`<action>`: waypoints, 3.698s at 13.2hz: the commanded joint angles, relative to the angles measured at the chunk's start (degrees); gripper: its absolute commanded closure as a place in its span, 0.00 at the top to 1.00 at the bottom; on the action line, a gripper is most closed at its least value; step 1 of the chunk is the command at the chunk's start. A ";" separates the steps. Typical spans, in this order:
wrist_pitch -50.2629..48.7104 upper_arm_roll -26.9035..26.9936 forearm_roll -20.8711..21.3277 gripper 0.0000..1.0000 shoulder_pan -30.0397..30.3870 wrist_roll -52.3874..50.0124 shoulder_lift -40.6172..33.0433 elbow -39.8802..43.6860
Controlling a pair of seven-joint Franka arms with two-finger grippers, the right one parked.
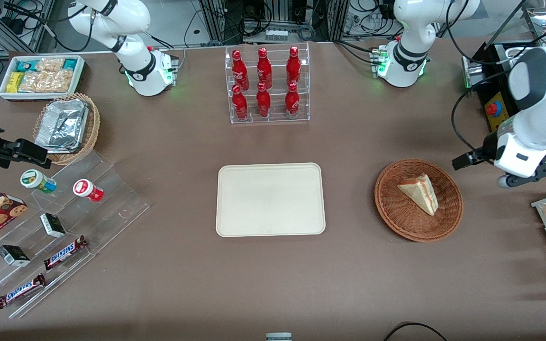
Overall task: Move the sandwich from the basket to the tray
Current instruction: 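Move the left gripper down over the wrapped sandwich in the wicker basket, then close the left gripper on the sandwich's edge and lift it, then carry the sandwich with the left gripper over the cream tray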
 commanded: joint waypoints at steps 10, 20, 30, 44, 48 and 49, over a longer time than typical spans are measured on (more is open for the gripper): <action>13.77 -1.58 0.36 1.00 -2.34 -13.83 10.67 -5.13; 27.75 -1.49 0.35 0.59 -2.34 -19.62 12.34 -13.84; 22.86 -1.58 0.62 0.00 -3.73 -21.48 12.69 -9.64; 6.14 -1.93 6.94 0.00 -29.48 -19.64 17.07 10.75; 7.89 -3.07 6.42 0.00 -34.50 -17.00 26.38 18.93; 8.94 -3.16 6.42 0.00 -35.64 -17.26 28.66 20.51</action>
